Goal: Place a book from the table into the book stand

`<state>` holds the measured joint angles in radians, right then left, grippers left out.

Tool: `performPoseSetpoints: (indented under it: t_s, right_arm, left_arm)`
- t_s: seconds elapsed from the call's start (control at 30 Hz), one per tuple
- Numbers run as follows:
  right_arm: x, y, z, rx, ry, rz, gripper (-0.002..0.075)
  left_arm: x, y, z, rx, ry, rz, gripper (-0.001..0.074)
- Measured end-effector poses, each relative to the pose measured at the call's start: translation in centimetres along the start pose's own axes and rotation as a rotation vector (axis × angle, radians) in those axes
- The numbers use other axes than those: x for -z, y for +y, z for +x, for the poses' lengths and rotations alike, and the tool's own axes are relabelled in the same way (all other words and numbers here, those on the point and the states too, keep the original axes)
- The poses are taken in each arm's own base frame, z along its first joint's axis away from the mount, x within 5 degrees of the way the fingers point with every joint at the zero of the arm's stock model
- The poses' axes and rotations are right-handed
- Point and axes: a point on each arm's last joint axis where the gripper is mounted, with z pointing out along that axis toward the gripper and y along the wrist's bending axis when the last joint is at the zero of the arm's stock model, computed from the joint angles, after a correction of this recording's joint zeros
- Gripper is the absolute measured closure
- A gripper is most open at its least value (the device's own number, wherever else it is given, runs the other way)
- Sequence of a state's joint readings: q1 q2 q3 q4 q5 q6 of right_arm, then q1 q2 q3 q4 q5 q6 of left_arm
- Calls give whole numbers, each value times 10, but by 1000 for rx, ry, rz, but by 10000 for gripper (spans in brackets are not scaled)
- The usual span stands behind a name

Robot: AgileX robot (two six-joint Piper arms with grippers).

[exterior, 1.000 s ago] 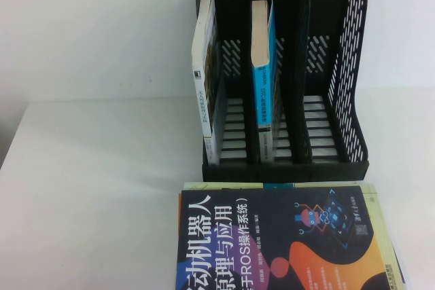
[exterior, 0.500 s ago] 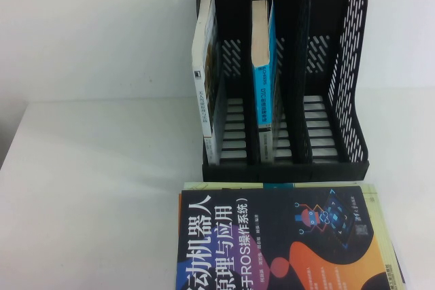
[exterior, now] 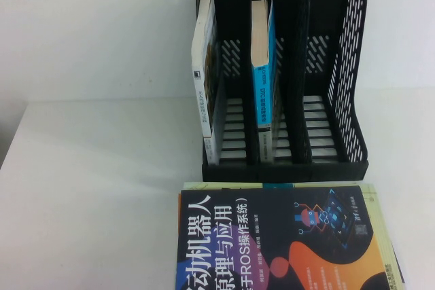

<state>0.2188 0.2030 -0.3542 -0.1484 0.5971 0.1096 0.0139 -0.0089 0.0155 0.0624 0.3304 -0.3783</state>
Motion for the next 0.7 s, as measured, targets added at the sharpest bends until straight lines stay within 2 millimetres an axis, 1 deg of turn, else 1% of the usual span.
performPoseSetpoints:
  t_s: [0.13, 0.27, 0.37, 0.4, 0.5, 0.7]
  right_arm:
    - [-3, -3, 12, -36, -231, 76, 729]
    - [-18, -3, 42, -146, -332, 120, 729]
    - [-30, -4, 63, -265, -320, 130, 729]
    - [-32, -4, 66, -286, -306, 129, 729]
    - [-34, -3, 74, -273, -232, 136, 729]
    - [-36, -2, 81, -268, -146, 133, 729]
  left_arm:
    - [0, 0, 0, 0, 0, 0, 737]
    - [0, 0, 0, 0, 1, 0, 737]
    - [0, 0, 0, 0, 1, 0, 737]
    - [0, 0, 0, 0, 1, 0, 737]
    - [0, 0, 0, 0, 1, 0, 737]
    - [0, 0, 0, 0, 2, -1, 737]
